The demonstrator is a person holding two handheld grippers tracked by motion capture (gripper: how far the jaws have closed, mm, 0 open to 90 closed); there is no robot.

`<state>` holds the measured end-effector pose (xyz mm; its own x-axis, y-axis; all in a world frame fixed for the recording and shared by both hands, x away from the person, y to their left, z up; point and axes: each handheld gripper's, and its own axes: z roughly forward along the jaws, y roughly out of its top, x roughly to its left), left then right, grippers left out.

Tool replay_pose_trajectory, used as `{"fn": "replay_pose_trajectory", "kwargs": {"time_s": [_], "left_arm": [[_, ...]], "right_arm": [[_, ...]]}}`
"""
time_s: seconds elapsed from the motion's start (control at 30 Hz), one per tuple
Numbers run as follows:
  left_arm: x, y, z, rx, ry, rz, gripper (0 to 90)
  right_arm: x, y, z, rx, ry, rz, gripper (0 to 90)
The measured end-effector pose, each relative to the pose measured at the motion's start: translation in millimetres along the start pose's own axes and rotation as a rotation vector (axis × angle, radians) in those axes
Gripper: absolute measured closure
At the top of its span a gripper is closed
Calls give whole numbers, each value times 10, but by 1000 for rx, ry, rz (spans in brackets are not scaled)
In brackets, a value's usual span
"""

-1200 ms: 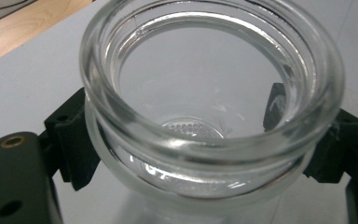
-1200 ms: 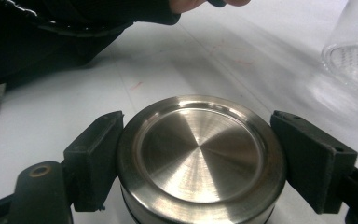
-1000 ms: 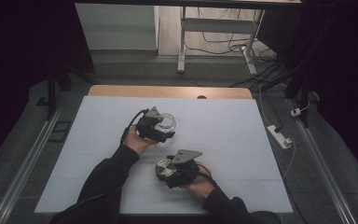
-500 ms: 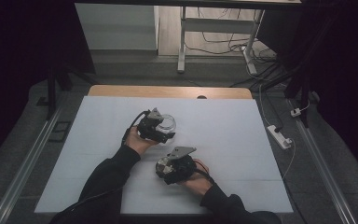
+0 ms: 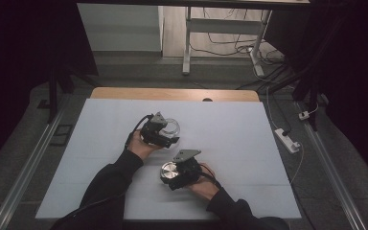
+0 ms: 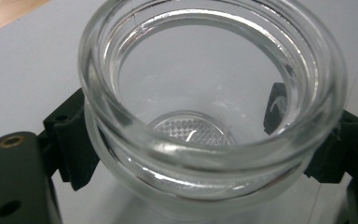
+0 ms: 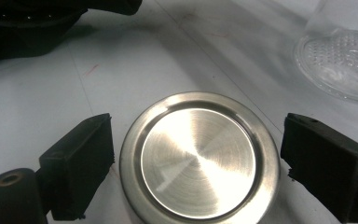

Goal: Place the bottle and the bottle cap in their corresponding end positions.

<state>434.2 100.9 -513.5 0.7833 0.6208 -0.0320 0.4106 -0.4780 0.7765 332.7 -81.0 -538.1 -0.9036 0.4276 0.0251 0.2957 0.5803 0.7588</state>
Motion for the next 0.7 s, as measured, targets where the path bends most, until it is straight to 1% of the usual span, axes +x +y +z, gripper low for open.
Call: {"fn": "replay_pose_trajectory", "kwargs": {"time_s": [0.07,0.17,0.23,0.3,0.4,0.5,0.6,0.7], "left_arm": [[-5,-5,5,-7,3,-8,144],[-13,-4,8,-2,6,-5,139],[-16,1,10,12,-3,-10,115],[-29,4,3,20,4,-5,95],[-30,4,-12,40,-1,-2,53],[-37,11,-71,42,-1,-3,31],[-37,29,-153,36,17,-5,22],[-32,24,-235,24,0,-24,18]], "right_arm": [[6,5,-9,-3,3,-8,89],[20,18,-32,-11,8,-11,81],[21,24,-51,-17,11,-14,81],[19,28,-78,-26,13,-22,80],[9,42,-122,-49,19,-8,78],[2,58,-174,-73,18,-7,75],[-1,78,-235,-95,14,-9,69],[-17,93,-302,-115,11,-4,65]]}}
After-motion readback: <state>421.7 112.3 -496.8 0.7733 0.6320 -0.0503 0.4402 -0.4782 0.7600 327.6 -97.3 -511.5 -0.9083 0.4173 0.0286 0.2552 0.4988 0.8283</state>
